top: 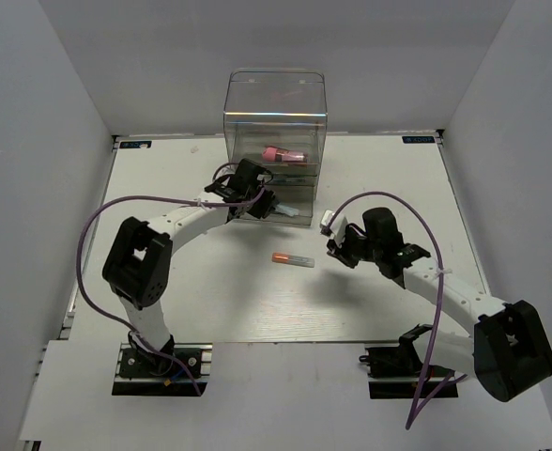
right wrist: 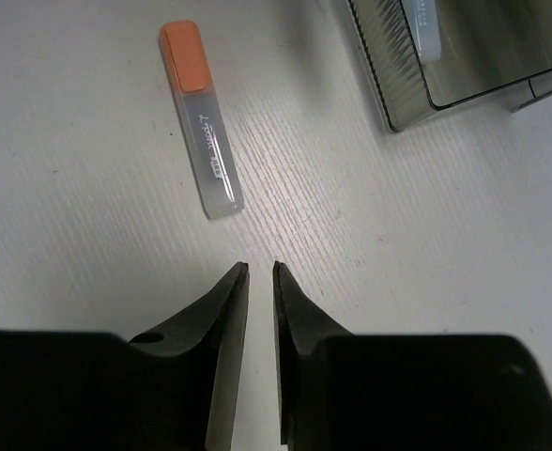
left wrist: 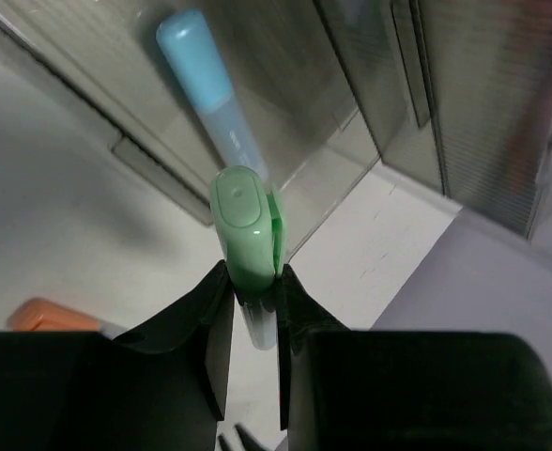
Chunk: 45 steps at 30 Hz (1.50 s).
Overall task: Sort the stationery into containers
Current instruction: Place the pen in the drawer, then pick up the pen from the center of the board.
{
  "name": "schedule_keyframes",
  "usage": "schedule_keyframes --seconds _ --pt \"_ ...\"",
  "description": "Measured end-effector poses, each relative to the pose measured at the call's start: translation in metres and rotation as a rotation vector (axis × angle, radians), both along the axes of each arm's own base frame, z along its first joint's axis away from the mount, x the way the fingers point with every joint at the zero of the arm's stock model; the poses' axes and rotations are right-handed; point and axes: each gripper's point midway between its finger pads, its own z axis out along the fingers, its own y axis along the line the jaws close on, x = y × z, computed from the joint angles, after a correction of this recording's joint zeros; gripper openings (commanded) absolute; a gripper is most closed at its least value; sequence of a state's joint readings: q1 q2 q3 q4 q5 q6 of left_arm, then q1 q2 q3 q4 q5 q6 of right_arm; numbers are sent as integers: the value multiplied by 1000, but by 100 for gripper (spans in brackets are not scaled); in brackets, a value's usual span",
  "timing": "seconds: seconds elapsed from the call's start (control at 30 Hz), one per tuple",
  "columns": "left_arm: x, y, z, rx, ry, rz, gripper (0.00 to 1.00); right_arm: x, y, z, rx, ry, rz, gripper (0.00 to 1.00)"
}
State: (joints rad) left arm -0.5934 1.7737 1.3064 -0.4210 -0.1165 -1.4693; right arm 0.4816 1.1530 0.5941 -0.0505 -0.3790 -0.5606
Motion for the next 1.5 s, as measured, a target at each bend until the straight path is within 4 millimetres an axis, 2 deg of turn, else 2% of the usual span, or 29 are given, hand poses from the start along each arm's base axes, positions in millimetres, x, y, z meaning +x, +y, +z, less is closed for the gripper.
schedule_keyframes --seconds 0.07,0.1,0.13,0.17,0.2,0.23,0.33,0.4,0.47,0.67,0.77,0.9,1.03,1.1,1.23,1.33,1.4,1.43,1.5 --pt "10 1 -7 -24 6 40 1 -1 0 -1 2 3 4 27" --pt "15 2 -11 -37 11 60 6 -2 0 -1 4 5 5 30" --pt "19 2 -15 -48 18 81 8 -2 1 -1 5 6 6 40" --pt "23 3 -19 -59 24 100 11 -2 1 0 7 6 8 44" --pt "26 4 -23 -68 29 116 15 -2 1 0 9 7 9 46" --pt "29 4 -27 -75 35 130 28 -3 1 0 9 6 13 51" --pt "36 5 -33 -96 41 162 45 -4 3 0 13 3 32 56" --pt "37 4 -33 -105 44 172 50 -6 5 -1 15 7 51 60" --pt "41 3 -27 -117 35 179 60 -8 7 -5 12 16 78 61" --pt "47 -1 -15 -144 13 185 61 -15 17 -28 -13 92 180 63" --pt "41 2 -12 -144 10 180 61 -8 26 -34 -27 108 227 63" --pt "21 12 1 -142 -7 153 61 14 42 -32 -50 95 269 65" --pt "-14 35 19 -129 -47 130 60 29 60 -37 -74 91 312 65" --pt "-31 49 26 -111 -77 120 60 28 66 -45 -88 106 333 65" --pt "-71 81 35 -72 -155 93 69 13 71 -66 -134 166 381 62" --pt "-97 99 28 -51 -203 71 72 2 71 -77 -171 197 404 58" --pt "-115 110 13 -46 -219 54 74 0 73 -79 -187 201 417 52" --pt "-123 114 4 -42 -218 46 75 1 75 -78 -193 197 419 48" --pt "-139 120 -16 -45 -214 24 75 4 79 -79 -207 189 420 34"
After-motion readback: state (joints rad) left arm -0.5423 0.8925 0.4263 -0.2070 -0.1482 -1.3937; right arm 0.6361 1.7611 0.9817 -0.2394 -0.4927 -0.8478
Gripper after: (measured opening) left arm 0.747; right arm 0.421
